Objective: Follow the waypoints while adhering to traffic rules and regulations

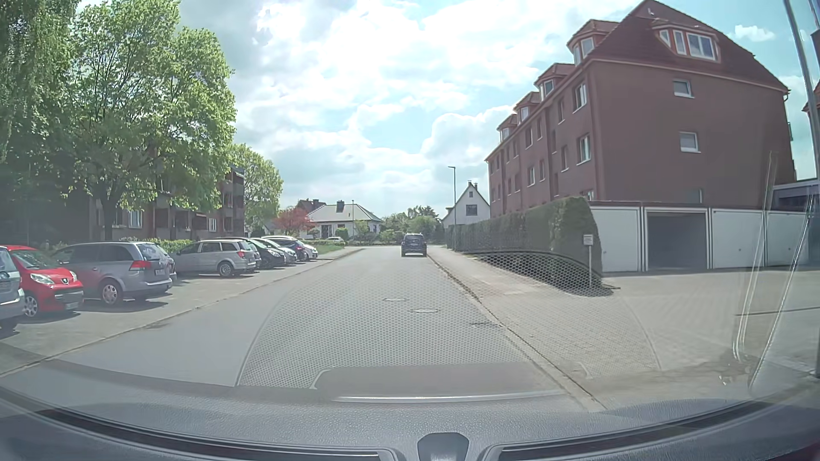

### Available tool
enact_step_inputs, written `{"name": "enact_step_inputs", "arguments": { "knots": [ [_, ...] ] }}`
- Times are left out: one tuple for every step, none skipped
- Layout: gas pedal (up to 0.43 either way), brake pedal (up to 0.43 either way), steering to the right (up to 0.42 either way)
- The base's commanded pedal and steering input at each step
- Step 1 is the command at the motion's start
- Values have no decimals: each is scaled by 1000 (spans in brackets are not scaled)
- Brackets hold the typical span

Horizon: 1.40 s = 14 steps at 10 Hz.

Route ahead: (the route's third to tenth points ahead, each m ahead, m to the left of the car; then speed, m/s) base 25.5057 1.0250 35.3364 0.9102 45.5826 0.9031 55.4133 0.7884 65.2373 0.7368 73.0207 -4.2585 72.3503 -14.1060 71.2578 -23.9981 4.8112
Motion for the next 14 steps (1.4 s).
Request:
{"name": "enact_step_inputs", "arguments": {
  "knots": [
    [28,0,-12],
    [28,0,-12],
    [28,0,-12],
    [28,0,-12],
    [28,0,-12],
    [28,0,-12],
    [28,0,-12],
    [28,0,-12],
    [28,0,-12],
    [28,0,-12],
    [28,0,-12],
    [28,0,-11],
    [28,0,-9],
    [28,0,-6]
  ]
}}
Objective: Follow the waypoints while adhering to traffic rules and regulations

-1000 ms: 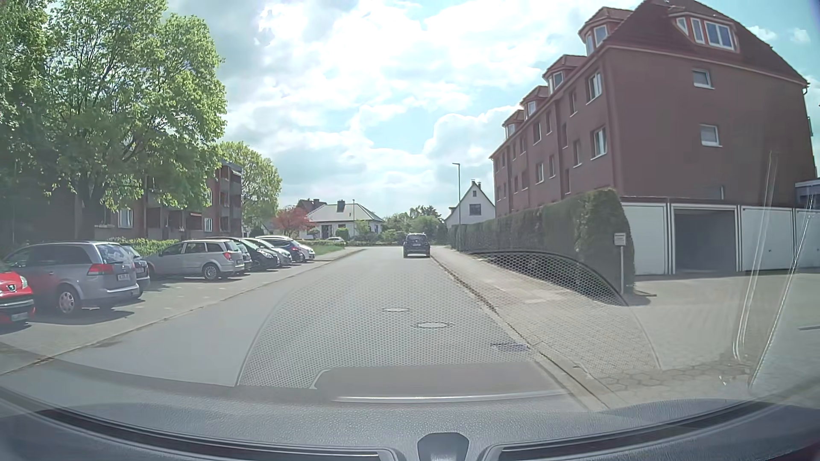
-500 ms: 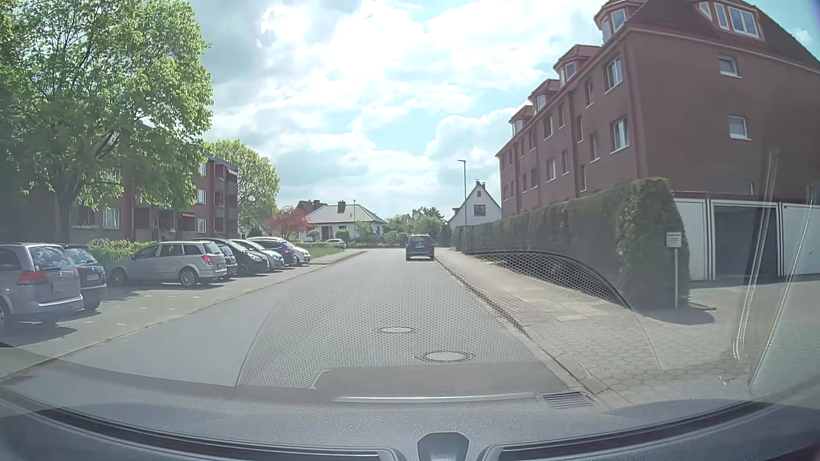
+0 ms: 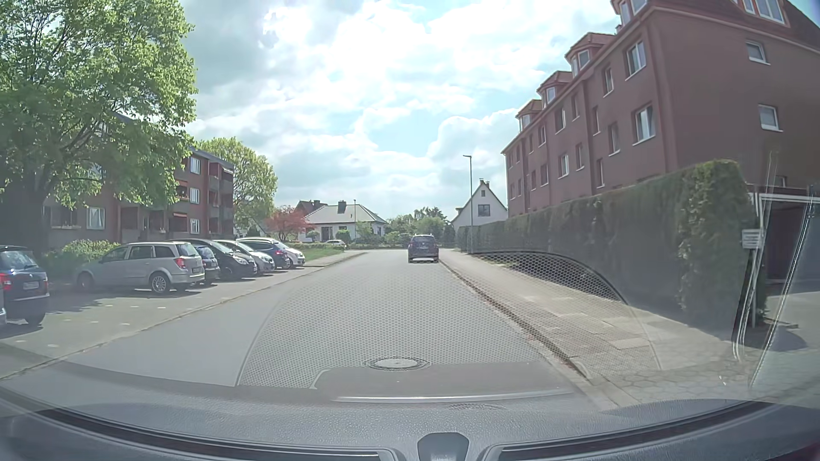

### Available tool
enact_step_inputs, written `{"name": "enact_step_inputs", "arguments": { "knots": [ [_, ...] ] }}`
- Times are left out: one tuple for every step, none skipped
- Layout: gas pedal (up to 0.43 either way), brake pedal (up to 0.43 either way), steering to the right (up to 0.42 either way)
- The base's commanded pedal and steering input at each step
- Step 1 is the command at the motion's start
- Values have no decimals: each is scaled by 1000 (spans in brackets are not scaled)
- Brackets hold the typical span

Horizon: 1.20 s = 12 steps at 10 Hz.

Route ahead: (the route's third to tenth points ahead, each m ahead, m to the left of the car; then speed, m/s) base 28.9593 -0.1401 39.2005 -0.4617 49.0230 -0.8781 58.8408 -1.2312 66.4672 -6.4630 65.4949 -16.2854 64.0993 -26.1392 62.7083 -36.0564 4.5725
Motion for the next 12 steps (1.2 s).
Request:
{"name": "enact_step_inputs", "arguments": {
  "knots": [
    [28,0,-4],
    [28,0,-4],
    [28,0,-3],
    [28,0,-3],
    [28,0,-3],
    [28,0,-3],
    [20,0,-5],
    [8,0,-14],
    [0,0,-22],
    [0,0,-31],
    [0,0,-35],
    [0,0,-38]
  ]
}}
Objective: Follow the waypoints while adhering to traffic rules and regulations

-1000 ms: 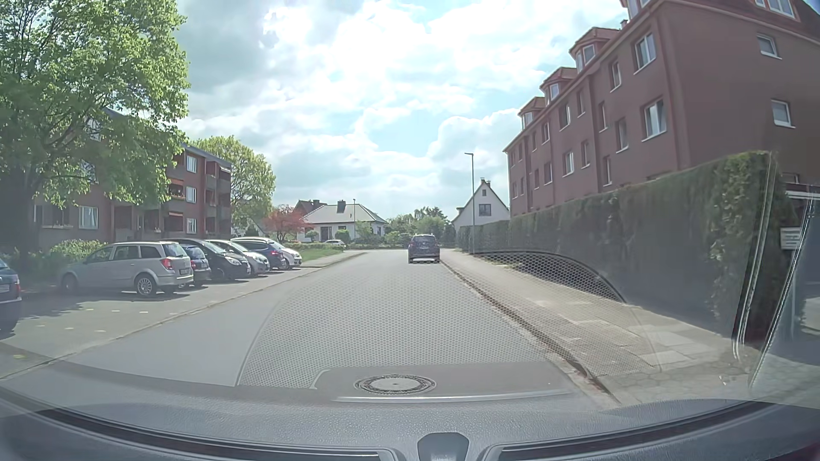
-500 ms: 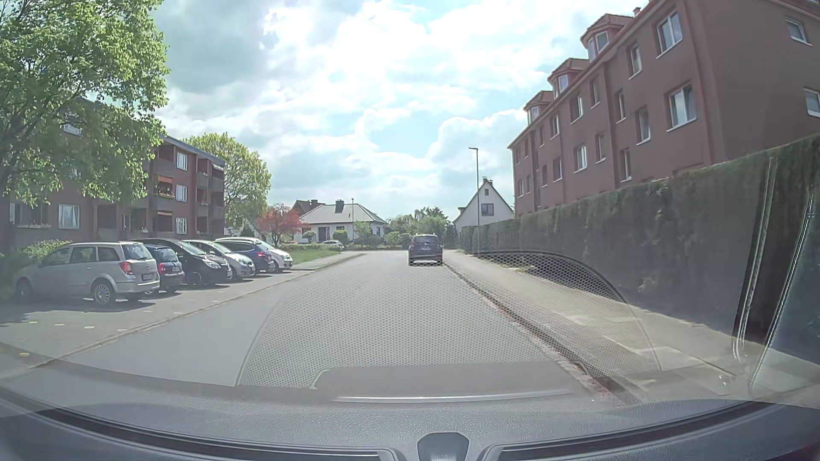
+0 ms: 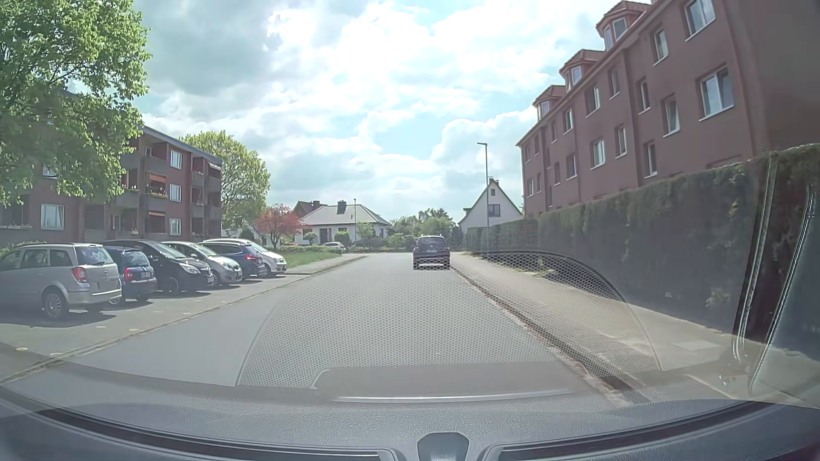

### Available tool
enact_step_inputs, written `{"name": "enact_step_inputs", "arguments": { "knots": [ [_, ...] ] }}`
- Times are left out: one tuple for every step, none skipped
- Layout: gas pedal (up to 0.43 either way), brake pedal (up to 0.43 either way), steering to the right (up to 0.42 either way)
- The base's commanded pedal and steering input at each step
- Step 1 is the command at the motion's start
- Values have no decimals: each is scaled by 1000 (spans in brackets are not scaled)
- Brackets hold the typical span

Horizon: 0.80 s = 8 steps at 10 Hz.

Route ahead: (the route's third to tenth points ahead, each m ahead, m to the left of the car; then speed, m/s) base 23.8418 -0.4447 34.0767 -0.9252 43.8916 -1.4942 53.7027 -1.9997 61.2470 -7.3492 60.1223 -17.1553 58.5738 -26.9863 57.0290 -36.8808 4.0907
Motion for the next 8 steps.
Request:
{"name": "enact_step_inputs", "arguments": {
  "knots": [
    [0,0,-42],
    [0,0,-48],
    [8,0,-55],
    [28,0,-61],
    [67,0,-68],
    [67,0,-75],
    [79,0,-76],
    [98,0,-75]
  ]
}}
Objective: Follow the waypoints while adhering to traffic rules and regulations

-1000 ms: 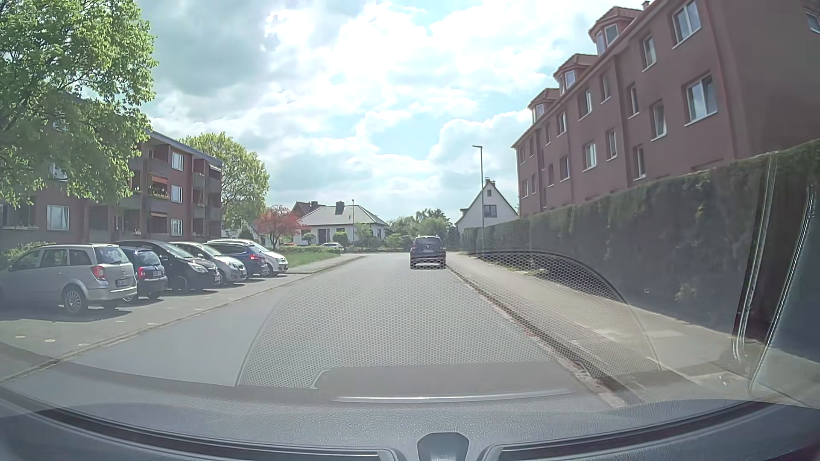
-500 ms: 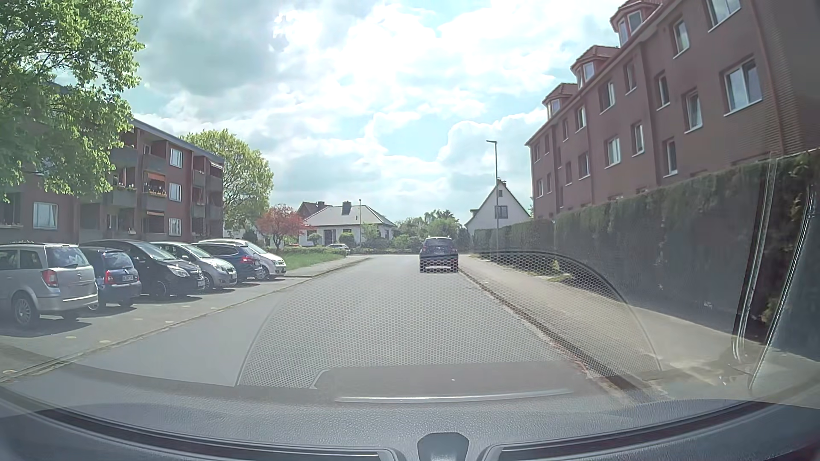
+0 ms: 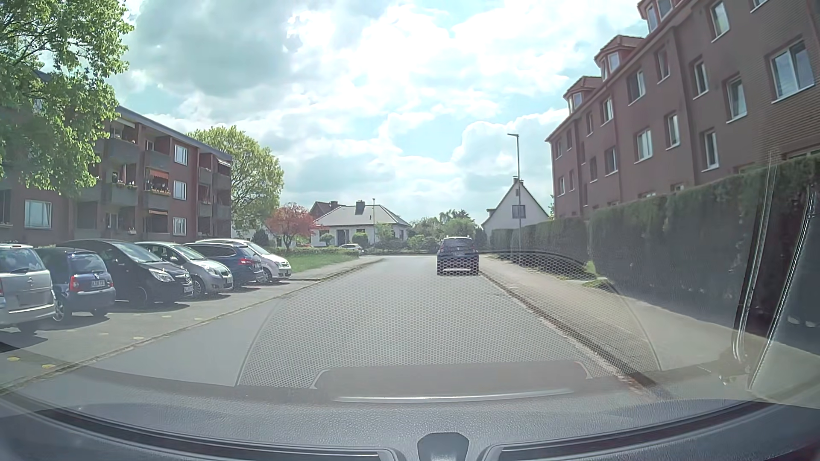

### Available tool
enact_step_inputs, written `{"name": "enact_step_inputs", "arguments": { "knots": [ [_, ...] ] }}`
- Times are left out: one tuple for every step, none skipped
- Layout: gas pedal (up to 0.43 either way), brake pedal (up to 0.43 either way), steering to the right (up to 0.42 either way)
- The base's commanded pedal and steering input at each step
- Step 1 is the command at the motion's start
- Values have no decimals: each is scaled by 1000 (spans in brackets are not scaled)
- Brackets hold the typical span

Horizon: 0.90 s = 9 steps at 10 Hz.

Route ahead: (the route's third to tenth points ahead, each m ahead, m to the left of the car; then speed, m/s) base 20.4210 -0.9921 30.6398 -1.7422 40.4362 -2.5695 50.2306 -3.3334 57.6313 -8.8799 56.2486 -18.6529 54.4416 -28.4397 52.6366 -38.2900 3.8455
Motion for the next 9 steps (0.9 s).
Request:
{"name": "enact_step_inputs", "arguments": {
  "knots": [
    [110,0,-75],
    [110,0,-71],
    [118,0,-66],
    [118,0,-61],
    [118,0,-57],
    [118,0,-52],
    [118,0,-41],
    [118,0,-30],
    [118,0,-25]
  ]
}}
